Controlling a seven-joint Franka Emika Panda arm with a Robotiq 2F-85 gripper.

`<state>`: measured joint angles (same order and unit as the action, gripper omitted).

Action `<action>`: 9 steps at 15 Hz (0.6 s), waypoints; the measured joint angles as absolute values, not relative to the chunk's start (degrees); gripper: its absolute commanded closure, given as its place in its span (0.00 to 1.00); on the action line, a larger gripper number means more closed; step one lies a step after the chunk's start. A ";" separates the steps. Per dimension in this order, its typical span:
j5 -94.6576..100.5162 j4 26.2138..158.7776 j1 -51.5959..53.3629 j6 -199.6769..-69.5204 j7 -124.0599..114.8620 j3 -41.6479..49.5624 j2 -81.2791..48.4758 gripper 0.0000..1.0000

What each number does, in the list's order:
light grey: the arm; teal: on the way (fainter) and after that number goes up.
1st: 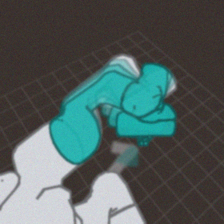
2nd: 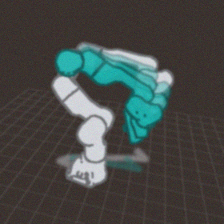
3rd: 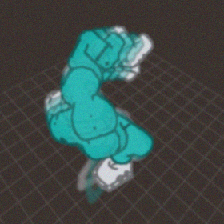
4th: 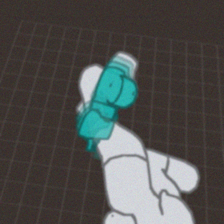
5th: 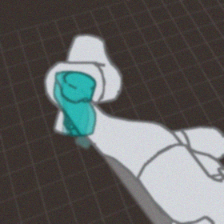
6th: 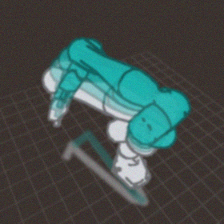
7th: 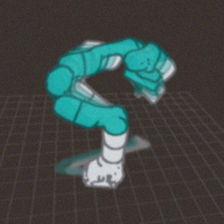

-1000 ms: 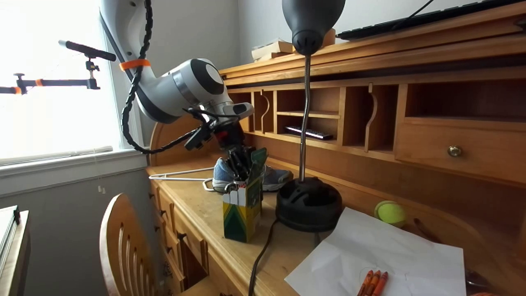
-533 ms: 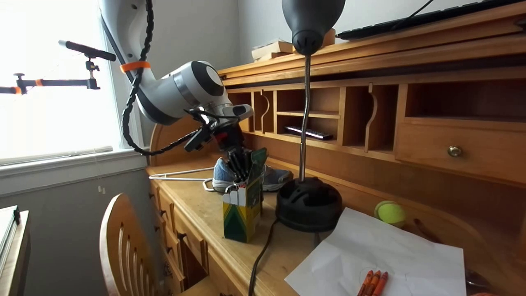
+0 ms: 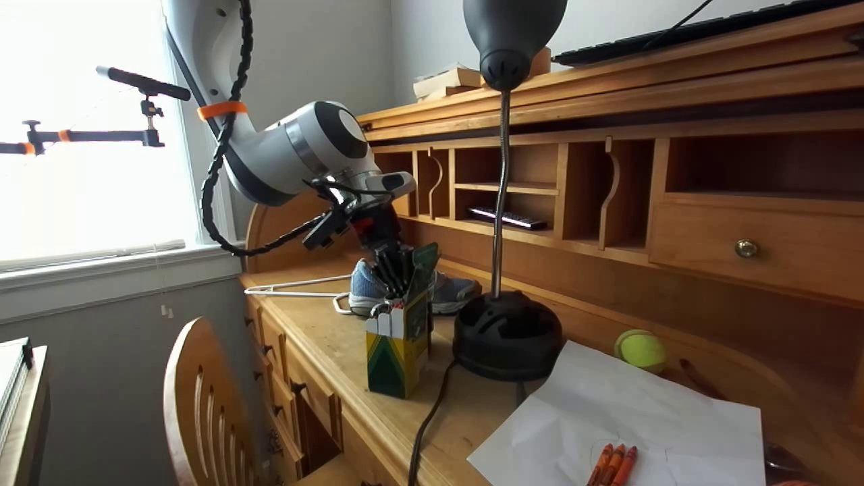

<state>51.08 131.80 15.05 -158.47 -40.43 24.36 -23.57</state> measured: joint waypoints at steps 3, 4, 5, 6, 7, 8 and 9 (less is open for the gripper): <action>51.09 131.87 15.18 -158.47 -40.47 24.41 -23.50 0.97; 51.09 131.99 15.28 -158.46 -40.70 24.46 -23.39 0.97; 51.08 132.17 15.38 -158.46 -41.38 24.51 -23.21 0.97; 51.08 132.44 15.49 -158.46 -42.10 24.61 -22.91 0.97; 51.08 132.80 15.70 -158.46 -43.08 24.87 -22.49 0.97; 51.08 133.26 15.94 -158.46 -44.15 25.21 -21.95 0.97; 51.20 133.82 16.25 -158.46 -45.32 25.65 -21.31 0.97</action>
